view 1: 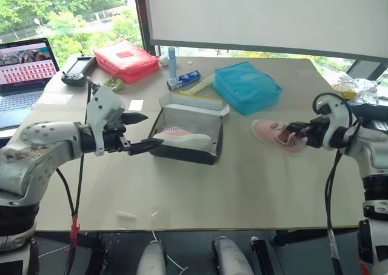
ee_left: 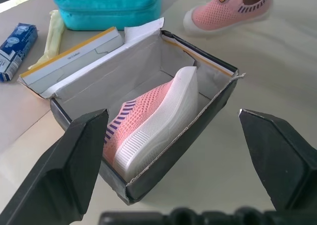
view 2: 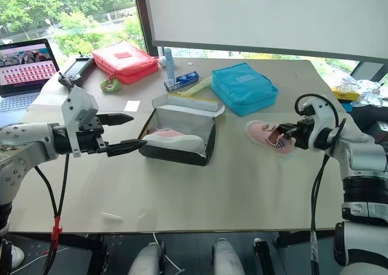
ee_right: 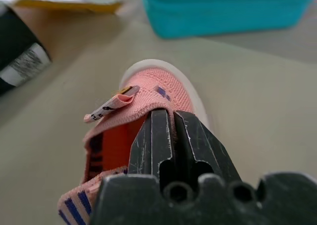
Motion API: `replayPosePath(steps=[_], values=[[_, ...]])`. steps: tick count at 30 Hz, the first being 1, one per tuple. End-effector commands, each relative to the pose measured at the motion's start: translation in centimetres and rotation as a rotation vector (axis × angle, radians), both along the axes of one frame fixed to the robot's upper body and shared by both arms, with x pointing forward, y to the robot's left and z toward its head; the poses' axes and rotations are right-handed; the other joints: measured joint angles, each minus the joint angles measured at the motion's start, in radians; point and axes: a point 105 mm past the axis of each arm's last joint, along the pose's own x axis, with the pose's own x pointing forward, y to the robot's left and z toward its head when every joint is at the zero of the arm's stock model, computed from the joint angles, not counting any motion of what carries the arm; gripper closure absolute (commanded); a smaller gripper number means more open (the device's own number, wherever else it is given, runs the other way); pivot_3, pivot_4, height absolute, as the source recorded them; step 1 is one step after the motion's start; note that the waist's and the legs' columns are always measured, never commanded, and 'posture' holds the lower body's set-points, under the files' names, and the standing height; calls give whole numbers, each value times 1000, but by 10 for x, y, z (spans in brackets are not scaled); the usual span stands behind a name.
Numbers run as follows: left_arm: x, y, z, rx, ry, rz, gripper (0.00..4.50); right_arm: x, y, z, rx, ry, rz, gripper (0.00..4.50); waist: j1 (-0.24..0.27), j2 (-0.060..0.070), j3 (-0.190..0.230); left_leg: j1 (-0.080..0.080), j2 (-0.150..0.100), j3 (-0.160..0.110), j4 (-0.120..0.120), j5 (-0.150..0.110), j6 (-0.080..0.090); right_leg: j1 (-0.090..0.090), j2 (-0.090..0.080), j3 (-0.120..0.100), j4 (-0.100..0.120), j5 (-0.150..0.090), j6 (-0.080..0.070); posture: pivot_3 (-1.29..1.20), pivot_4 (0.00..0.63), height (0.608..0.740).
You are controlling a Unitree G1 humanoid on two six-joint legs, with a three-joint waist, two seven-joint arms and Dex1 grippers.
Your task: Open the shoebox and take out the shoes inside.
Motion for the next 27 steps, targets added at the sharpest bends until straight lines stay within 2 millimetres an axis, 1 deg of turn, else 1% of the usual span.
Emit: replayPosePath(steps=[1,3,4,5,6,7,8,9,10,11,12,14,15,17,19,21,23,25,27], values=[[-5,-1,15,11,-64,-14,0,-4,-48,37,-72,-65,-137,2826,3,2,1,0,-1,0,0,0,0,0,-1,1,0,0,0,0,150,729],[-7,3,16,17,-63,0,0,-8,-67,56,-82,-94,-179,2113,4,3,2,0,-3,0,0,0,0,0,-2,1,0,0,0,0,150,729],[-8,6,16,24,-60,8,0,-9,-72,68,-106,-117,-186,1771,3,3,2,0,-3,0,0,0,0,0,-2,1,0,0,0,0,150,729],[-9,8,16,28,-59,14,0,-9,-75,75,-123,-131,-188,1408,0,5,3,0,-3,0,0,0,0,0,-2,2,0,0,0,0,150,729],[-9,9,16,31,-58,20,0,-6,-69,82,-139,-148,-162,1107,-3,5,3,0,-3,0,0,0,0,0,-2,2,0,0,1,0,150,729],[-9,10,15,32,-58,25,0,-2,-59,88,-152,-163,-120,790,-7,5,3,0,-3,0,-1,0,0,0,-2,2,0,0,1,0,150,729],[-9,11,16,32,-58,28,0,1,-52,91,-159,-171,-89,354,-14,4,3,1,-2,0,-2,0,0,0,-2,1,0,0,1,0,150,729],[-10,11,15,32,-56,32,0,8,-27,95,-170,-196,6,51,-19,4,3,1,-2,0,-2,0,0,0,-1,1,0,0,1,0,150,729],[-10,12,15,31,-53,36,0,11,4,98,-166,-212,128,51,-29,4,3,1,-1,0,-2,0,0,0,-1,1,0,0,1,0,150,729],[-10,13,14,27,-50,43,0,11,42,100,-155,-232,281,51,-40,4,3,2,-1,0,-2,0,0,0,-1,2,0,0,1,0,150,729],[-10,14,14,25,-47,48,0,8,66,102,-146,-244,384,51,-52,4,3,2,-1,0,-2,0,0,1,0,2,0,0,1,0,150,729],[-11,18,10,26,-35,72,0,-3,130,97,-147,-239,630,51,-58,5,3,2,-1,0,-1,0,0,0,0,3,3,1,1,0,150,729],[-11,20,9,26,-30,83,0,-8,152,90,-183,-223,726,51,-58,6,3,3,-1,0,-2,1,1,-1,0,2,5,1,1,0,150,729],[-11,22,7,27,-27,96,0,-14,176,83,-234,-208,825,51,-52,6,4,3,-1,-2,-2,1,1,-1,1,2,7,1,1,0,150,729],[-11,25,8,27,-30,109,0,-16,200,81,-229,-196,913,51,-44,7,4,2,-1,-2,-2,0,0,-2,1,2,6,0,1,0,150,729],[-13,27,8,26,-33,120,0,-20,219,78,-240,-182,996,51,-33,6,4,-1,-1,-2,-1,0,0,-2,0,1,4,0,1,0,150,729],[-15,29,7,29,-35,130,0,-21,232,72,-266,-166,1060,51,-21,6,4,-4,-1,-1,0,0,-1,-2,0,1,2,0,1,0,150,729],[-17,30,7,28,-39,143,0,-18,243,66,-278,-148,1100,51,-14,6,4,-4,-1,-1,0,-1,-1,-2,0,0,2,0,1,0,150,729],[-19,30,6,26,-42,149,0,-13,248,62,-290,-140,1110,51,-11,6,4,-5,0,-1,-1,-1,-1,-3,0,-1,2,0,1,0,150,729]])
